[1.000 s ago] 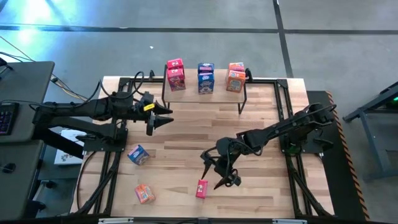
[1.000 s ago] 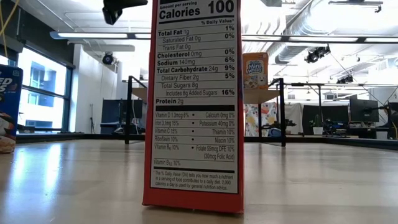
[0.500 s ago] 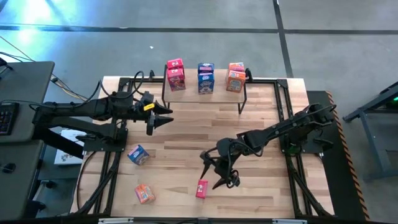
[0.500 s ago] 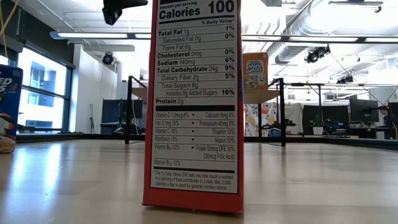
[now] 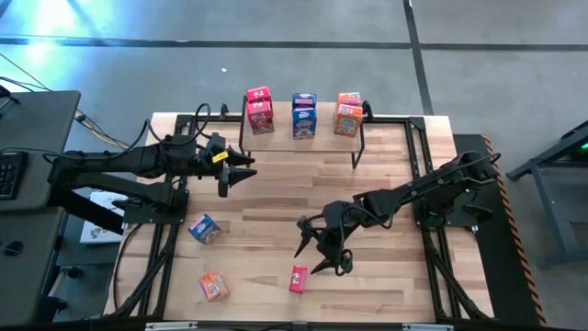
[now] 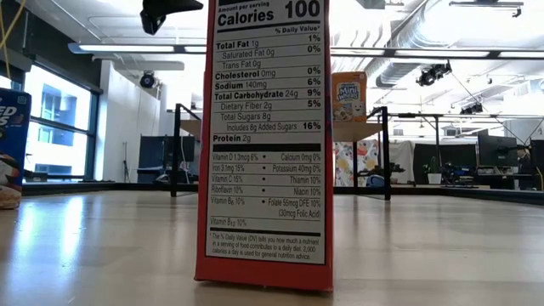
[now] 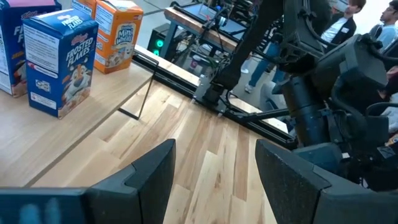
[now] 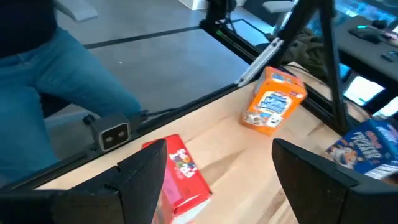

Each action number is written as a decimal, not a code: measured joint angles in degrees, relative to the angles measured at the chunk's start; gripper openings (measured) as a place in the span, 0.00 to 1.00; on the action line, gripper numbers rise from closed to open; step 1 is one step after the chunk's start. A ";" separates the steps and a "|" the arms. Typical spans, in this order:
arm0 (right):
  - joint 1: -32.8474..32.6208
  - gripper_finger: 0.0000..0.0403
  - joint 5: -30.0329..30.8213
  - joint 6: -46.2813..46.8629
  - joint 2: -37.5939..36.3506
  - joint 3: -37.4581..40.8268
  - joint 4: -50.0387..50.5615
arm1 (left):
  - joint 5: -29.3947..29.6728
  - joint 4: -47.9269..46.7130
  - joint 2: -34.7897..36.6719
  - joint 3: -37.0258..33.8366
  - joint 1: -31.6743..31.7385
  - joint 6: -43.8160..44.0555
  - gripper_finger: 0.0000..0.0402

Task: Stack cereal on shelf
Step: Put the red cereal box on the shelf aligned with the other red cereal boxes

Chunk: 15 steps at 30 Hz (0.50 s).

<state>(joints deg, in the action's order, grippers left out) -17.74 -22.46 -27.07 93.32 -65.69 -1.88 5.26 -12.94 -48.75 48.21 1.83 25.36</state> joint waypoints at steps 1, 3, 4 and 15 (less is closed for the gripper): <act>0.24 0.71 -1.66 0.01 0.40 0.00 -0.13 | -0.01 0.01 0.00 0.00 -0.09 0.00 0.53; 0.64 0.71 -3.92 0.02 1.14 0.01 0.23 | -0.01 -0.01 0.00 0.00 -0.18 0.00 0.53; 0.84 0.71 -4.31 0.02 1.47 0.02 0.14 | -0.01 -0.01 0.00 0.00 -0.18 0.00 0.53; 0.88 0.71 -4.95 0.01 4.77 0.04 -1.07 | -0.01 -0.20 -0.37 -0.07 -0.16 0.01 0.53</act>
<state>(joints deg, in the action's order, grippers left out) -16.86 -27.41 -27.06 98.08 -65.65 -2.95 5.26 -13.14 -49.12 48.14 1.67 25.38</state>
